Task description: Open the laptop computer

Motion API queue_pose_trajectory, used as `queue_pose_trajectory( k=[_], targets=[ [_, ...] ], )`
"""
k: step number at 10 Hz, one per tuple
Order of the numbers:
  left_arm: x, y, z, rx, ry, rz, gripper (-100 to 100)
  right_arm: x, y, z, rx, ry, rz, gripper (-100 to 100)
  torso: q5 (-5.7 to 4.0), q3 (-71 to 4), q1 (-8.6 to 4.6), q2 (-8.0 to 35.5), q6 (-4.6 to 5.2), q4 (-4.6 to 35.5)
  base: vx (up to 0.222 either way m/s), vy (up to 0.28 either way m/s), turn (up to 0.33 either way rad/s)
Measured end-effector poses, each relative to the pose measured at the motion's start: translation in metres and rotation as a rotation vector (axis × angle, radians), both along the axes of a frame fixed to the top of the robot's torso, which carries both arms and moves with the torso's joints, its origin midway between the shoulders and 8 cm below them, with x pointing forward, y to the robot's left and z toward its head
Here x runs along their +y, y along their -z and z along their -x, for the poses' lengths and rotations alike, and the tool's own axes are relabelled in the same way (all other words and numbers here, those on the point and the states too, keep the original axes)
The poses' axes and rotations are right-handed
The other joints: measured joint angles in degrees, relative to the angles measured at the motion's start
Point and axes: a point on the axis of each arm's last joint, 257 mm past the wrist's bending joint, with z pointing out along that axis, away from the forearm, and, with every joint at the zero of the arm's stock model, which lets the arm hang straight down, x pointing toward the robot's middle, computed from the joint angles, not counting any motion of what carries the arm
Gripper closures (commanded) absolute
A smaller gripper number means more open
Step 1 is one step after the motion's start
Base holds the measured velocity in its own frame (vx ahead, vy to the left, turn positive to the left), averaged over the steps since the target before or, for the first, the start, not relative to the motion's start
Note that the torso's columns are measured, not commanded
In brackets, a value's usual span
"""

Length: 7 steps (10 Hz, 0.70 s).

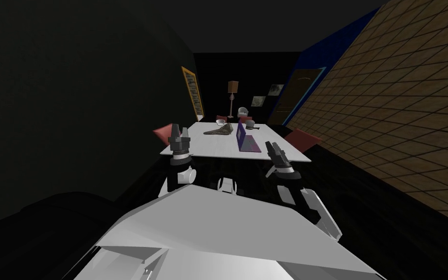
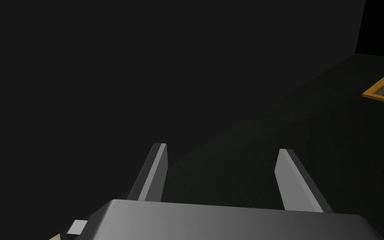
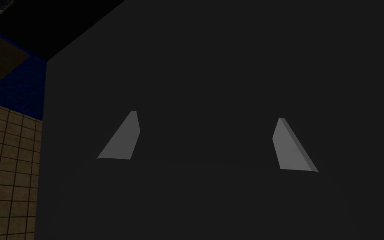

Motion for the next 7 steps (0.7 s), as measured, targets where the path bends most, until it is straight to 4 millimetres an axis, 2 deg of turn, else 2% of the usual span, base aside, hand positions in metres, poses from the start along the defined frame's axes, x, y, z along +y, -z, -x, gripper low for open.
queue_pose_trajectory(
  k=[7],
  targets=[
    [0.000, 0.000, 0.000, 0.000, 0.000, 0.000, 0, -0.027, 0.039, -0.028, 0.043, 0.137, 0.340, -100, 0.00, -0.1, -0.01, -0.1, -0.01, 0.0, 0.015, 0.126, 0.010]
  ],
)
